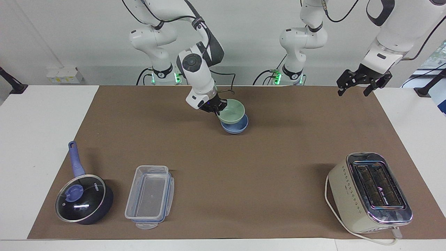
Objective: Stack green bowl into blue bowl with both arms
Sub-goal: 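Lower the green bowl into the blue bowl with the right gripper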
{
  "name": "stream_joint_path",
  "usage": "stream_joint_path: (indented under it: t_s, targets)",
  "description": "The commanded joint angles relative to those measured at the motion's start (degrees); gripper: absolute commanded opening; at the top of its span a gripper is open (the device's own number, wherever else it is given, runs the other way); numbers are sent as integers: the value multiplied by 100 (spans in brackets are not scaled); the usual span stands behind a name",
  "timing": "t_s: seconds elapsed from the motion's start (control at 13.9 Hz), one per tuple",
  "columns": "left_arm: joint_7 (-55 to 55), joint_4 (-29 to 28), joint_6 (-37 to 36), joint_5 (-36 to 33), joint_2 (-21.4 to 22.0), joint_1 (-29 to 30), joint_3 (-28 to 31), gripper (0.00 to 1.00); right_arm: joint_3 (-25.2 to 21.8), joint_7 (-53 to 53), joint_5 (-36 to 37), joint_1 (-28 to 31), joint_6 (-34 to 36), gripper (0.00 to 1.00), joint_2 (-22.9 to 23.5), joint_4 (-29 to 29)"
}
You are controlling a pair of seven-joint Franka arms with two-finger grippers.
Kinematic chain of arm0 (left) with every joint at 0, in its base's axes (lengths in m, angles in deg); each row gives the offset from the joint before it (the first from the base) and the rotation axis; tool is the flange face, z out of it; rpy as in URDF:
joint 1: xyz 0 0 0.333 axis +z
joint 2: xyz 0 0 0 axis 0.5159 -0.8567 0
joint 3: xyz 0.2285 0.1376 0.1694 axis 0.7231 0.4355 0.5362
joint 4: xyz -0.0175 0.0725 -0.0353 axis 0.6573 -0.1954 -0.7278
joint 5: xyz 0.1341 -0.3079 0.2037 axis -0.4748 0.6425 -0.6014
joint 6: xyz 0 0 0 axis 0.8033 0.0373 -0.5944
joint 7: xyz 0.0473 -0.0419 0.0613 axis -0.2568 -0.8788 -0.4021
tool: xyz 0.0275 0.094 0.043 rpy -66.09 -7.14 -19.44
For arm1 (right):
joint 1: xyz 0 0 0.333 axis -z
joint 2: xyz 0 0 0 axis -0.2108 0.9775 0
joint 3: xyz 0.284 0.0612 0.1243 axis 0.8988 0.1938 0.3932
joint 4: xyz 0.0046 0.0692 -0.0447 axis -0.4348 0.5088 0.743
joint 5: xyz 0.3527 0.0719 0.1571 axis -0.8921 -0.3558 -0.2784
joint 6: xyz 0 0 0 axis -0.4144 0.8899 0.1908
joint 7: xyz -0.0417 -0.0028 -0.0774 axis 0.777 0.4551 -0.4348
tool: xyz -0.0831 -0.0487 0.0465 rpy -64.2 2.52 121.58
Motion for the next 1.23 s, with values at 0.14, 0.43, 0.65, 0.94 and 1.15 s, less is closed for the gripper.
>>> stream_joint_path:
  t_s: [0.14,0.43,0.65,0.94,1.15]
  targets:
    - [79,91,-132,-141,10,-93,73,100,-15,-58,-131,-132,-347,0,283,-75]
    - [79,91,-132,-141,10,-93,73,100,-15,-40,-131,-132,-355,0,283,-66]
    - [79,91,-141,-132,10,-93,73,100,-15,-31,-131,-132,-355,13,283,-66]
    - [79,91,-132,-141,10,-93,73,100,-15,-14,-131,-132,-355,34,292,-84]
    - [88,91,-132,-141,10,-93,65,100,-15,-83,-131,-176,-338,34,327,-232]
